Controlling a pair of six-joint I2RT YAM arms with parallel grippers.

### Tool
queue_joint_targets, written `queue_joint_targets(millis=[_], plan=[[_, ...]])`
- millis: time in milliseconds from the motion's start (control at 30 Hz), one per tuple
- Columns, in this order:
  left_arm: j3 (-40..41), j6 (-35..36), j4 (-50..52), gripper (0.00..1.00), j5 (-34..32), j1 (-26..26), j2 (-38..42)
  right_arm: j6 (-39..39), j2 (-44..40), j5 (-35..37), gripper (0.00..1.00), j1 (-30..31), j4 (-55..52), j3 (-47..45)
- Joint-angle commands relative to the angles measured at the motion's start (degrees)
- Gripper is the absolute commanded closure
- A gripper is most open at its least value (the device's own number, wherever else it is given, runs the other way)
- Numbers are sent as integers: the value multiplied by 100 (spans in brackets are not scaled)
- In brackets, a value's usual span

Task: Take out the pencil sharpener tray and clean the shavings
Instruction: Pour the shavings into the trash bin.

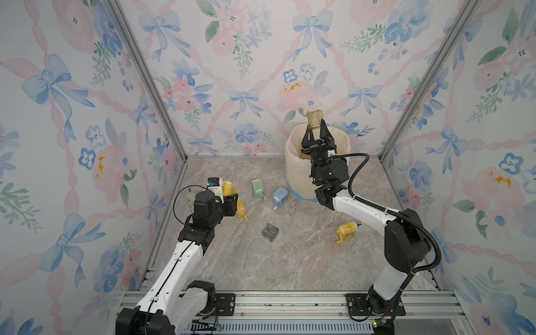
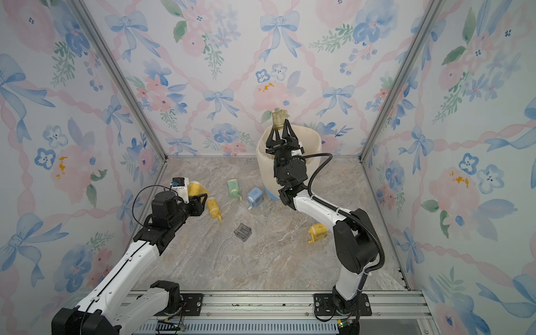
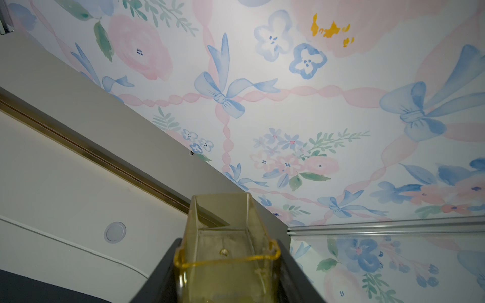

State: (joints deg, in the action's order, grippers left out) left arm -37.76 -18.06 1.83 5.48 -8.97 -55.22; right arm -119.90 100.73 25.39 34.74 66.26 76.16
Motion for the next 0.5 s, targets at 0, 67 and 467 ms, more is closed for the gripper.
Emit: queue_joint_targets(millis=[0,67,467], plan=[[27,110,-126,100,-112,-17,72,-842,-294,-126,56,-126,538,-144],[32,119,-125,100,-158,-17,103,-875,-399,-214,57,-54,614,-363],[90,119,-113,100,-927,-8,38,-1231,-321,-1027,57,-461,1344,-1576]])
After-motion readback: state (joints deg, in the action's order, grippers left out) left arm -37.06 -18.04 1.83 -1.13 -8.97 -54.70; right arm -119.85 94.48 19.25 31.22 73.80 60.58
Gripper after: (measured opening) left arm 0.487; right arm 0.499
